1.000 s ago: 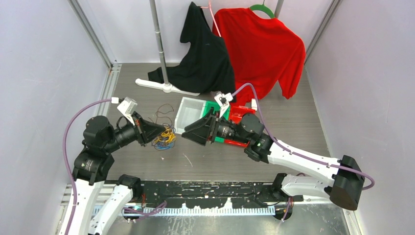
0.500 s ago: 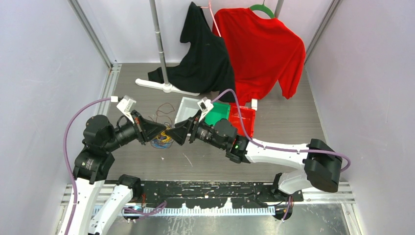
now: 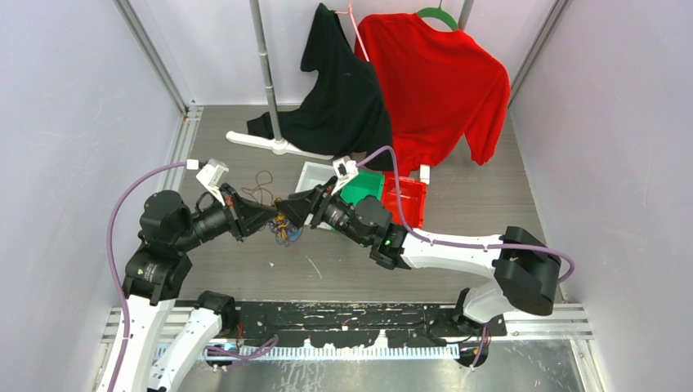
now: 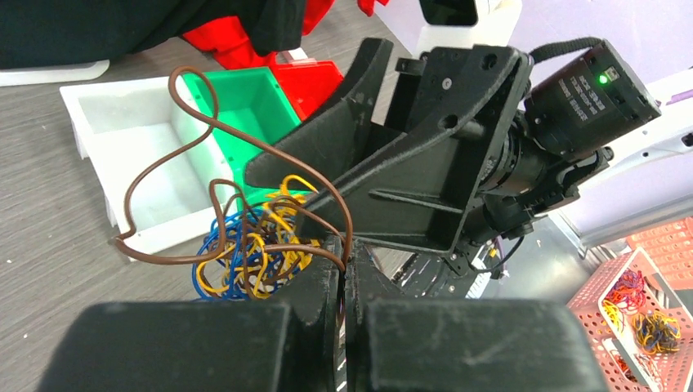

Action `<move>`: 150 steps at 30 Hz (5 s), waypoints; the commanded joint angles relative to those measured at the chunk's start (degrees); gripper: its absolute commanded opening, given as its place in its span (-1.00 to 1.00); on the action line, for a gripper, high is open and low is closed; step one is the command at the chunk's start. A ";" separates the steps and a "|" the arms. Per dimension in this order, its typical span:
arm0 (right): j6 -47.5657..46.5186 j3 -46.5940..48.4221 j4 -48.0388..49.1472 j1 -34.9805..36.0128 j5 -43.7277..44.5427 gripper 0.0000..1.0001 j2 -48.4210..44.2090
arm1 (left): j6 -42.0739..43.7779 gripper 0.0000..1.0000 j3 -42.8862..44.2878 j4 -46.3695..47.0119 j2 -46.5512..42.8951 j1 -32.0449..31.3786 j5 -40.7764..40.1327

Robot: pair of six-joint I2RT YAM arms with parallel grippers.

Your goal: Untangle the cables

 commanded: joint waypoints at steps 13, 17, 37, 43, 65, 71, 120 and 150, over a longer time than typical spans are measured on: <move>5.34 3.00 8.90 3.51 -7.53 0.37 9.34 | 0.69 -1.00 5.36 4.42 1.80 -0.12 5.66; 5.31 1.14 9.45 4.35 -6.34 0.31 9.71 | 1.63 -1.00 6.60 4.36 2.28 -0.09 5.87; -1.40 -7.71 4.60 4.46 2.81 0.25 9.38 | 5.39 -1.00 20.63 5.35 7.31 -0.16 7.72; -5.42 -10.78 2.92 4.48 7.13 0.33 2.20 | 8.32 -1.00 22.03 2.59 7.12 -0.16 7.93; -25.79 3.19 2.65 4.66 -8.03 0.98 -4.59 | 6.89 -1.00 16.07 2.09 6.86 -0.14 11.52; -28.33 4.77 8.74 4.66 -0.34 0.85 -0.13 | 3.91 -1.00 16.56 3.53 7.23 -0.15 13.01; -12.58 -12.16 21.11 7.68 10.18 0.34 21.36 | 20.67 -1.00 47.68 12.62 17.94 -0.12 -16.14; -8.32 -6.48 -10.48 -0.84 -9.77 0.77 -7.51 | 18.66 -1.00 34.69 11.84 15.42 -0.15 -8.24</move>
